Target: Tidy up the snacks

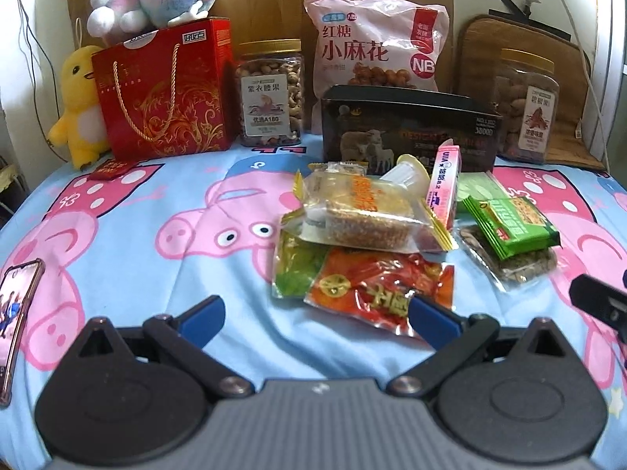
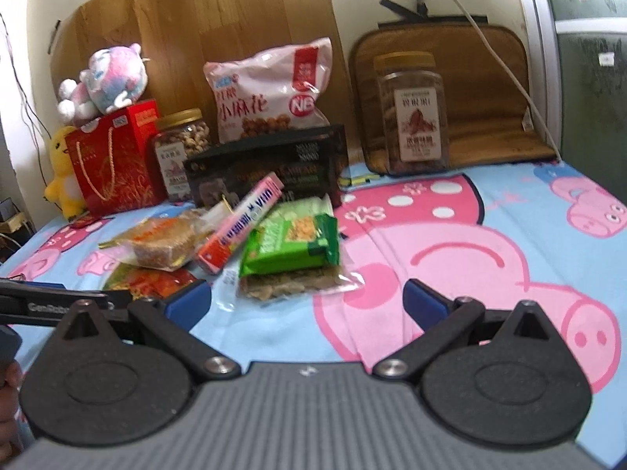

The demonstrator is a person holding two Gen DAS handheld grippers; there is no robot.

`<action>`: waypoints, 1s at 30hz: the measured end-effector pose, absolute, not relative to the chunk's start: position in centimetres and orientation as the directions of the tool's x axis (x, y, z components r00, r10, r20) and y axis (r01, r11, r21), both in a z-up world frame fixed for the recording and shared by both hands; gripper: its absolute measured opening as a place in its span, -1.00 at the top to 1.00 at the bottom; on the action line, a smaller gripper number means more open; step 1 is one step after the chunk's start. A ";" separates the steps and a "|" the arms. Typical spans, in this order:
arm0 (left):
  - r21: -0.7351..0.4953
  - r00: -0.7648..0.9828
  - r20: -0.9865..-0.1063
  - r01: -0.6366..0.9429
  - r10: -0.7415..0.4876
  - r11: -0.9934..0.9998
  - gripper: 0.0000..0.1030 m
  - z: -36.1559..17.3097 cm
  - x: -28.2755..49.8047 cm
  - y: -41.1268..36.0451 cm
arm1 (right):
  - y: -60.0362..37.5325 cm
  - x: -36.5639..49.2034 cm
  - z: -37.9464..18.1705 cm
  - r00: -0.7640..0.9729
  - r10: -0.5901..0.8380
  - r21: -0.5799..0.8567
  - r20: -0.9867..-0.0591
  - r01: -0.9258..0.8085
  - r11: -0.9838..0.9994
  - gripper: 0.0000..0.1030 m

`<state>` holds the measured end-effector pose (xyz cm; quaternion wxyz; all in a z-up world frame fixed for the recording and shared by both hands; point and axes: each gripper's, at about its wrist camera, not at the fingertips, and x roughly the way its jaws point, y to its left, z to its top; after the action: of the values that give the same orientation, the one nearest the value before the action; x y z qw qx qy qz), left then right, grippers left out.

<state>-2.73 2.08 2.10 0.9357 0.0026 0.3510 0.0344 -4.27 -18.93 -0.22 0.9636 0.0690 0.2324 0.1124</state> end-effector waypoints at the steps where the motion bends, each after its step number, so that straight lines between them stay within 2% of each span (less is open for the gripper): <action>1: 0.029 0.752 -0.656 -0.063 0.067 0.998 -1.00 2.0 -2.8 2.0 | -18.9 -4.4 -0.2 0.869 0.249 0.183 -0.427 -0.187 0.965 -1.00; 24: 0.028 0.761 -0.645 -0.065 0.068 0.997 -1.00 1.9 -3.0 2.2 | -18.2 -5.1 -0.3 0.871 0.278 0.167 -0.406 -0.228 0.959 -1.00; 30: 0.001 0.764 -0.645 -0.037 0.029 0.999 -1.00 1.8 -2.8 3.6 | -17.7 -5.1 -0.5 0.857 0.302 0.163 -0.418 -0.257 0.953 -0.90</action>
<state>-2.76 3.57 1.83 0.9390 -0.0057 0.3434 0.0177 -5.06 -17.66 -0.51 0.9622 0.0505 0.2248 0.1454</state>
